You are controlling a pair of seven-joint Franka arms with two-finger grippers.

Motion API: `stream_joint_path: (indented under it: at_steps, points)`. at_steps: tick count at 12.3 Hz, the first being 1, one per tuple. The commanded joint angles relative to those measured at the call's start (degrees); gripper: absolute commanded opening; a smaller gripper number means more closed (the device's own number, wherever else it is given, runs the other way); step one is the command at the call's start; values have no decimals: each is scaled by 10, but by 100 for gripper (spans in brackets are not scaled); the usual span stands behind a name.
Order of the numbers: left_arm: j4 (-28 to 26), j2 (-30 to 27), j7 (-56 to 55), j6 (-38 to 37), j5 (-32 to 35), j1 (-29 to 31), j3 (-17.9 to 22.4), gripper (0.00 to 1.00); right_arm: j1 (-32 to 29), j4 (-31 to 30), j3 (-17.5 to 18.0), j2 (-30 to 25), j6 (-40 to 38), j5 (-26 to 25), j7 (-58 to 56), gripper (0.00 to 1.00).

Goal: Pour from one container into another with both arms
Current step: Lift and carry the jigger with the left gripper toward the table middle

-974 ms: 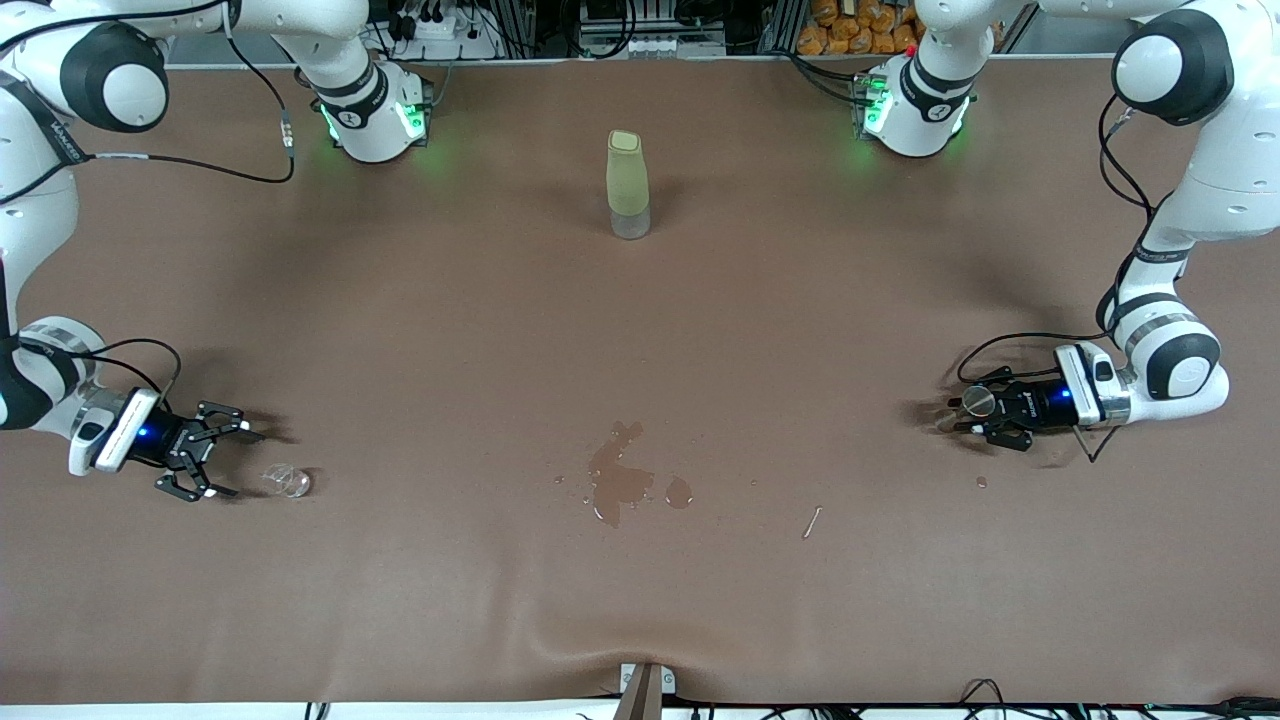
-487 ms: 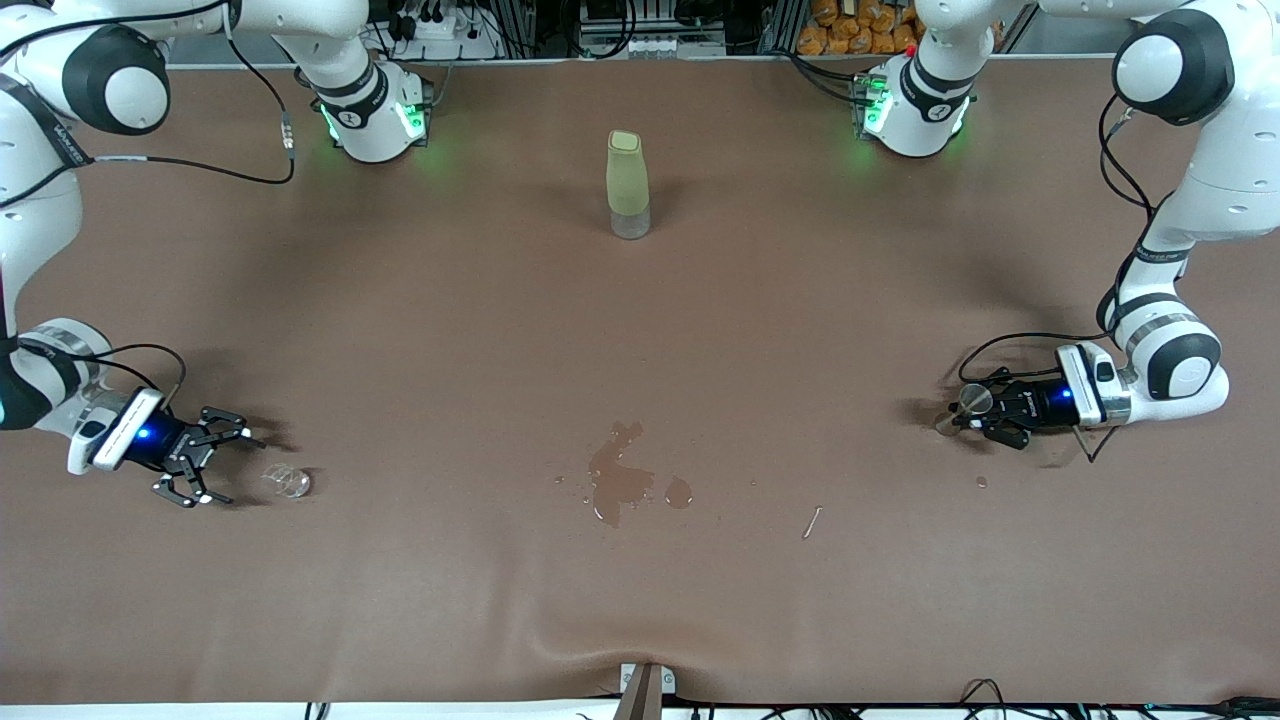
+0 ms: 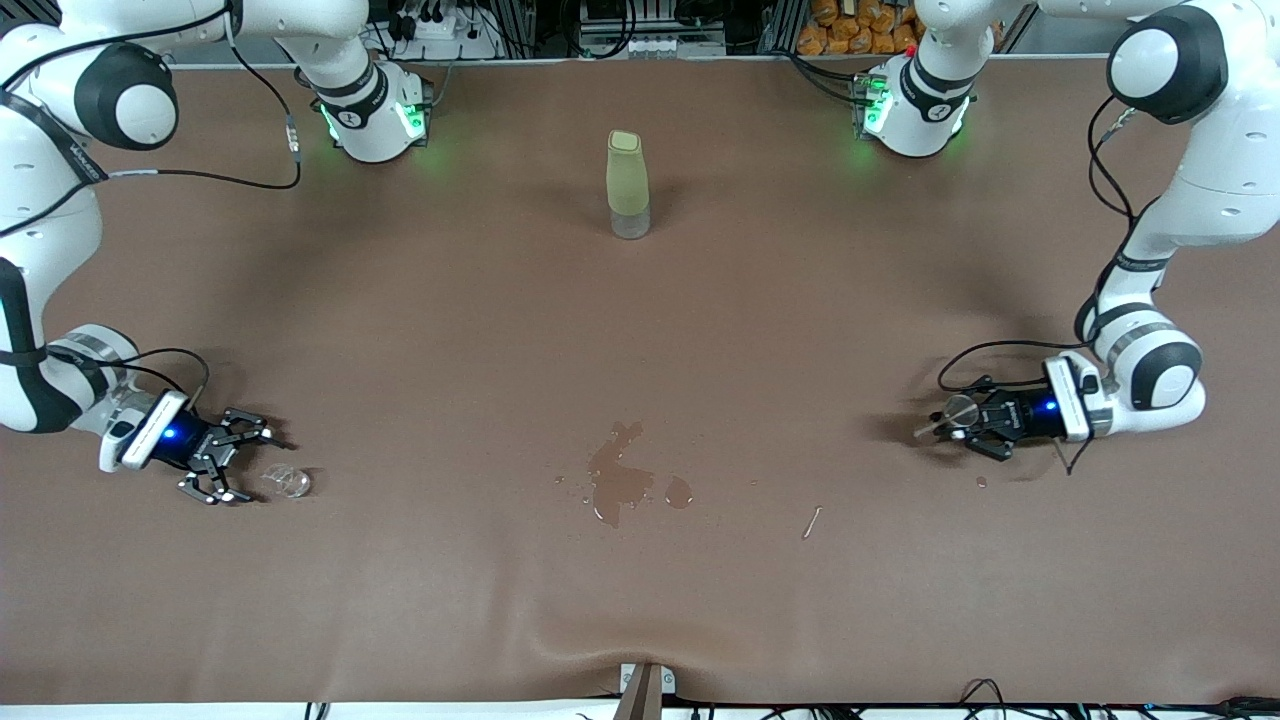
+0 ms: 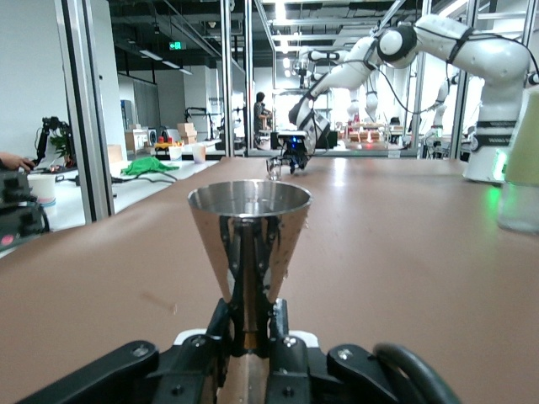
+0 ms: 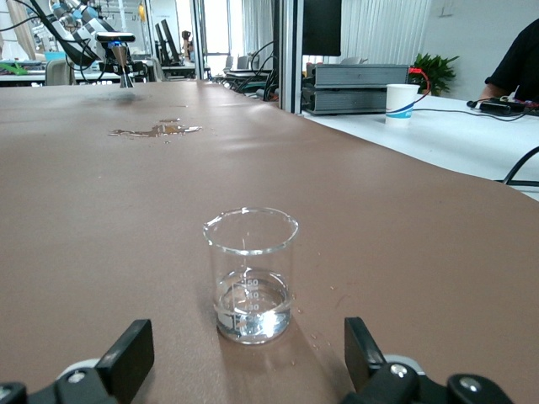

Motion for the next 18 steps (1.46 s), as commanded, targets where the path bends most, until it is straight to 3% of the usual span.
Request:
stream_joint_path:
  at_steps: [1,3,4,6,8,14,17,18]
  points:
    - [0,-20,-38,39,-66,-54,2,0,7,10,2,12,-3,34,-9,100]
    - [9,-27,-49,87,-130,-109,2,0,12,10,2,21,-2,52,-19,100]
    - [35,-23,-68,106,-134,-140,3,0,15,10,2,24,-2,56,-19,100]
    - [46,-25,-86,175,-165,-180,2,0,25,10,2,26,-2,72,-20,100]
    - [47,-24,-107,199,-209,-216,4,0,32,10,2,26,-2,81,-20,100]
    - [94,-22,-178,332,-212,-291,8,0,47,10,2,36,-1,92,-20,100]
    - [99,-26,-177,336,-215,-306,3,0,53,10,2,36,-1,95,-20,100]
    - [101,-27,-174,335,-211,-310,3,0,55,10,2,36,-1,95,-19,76]
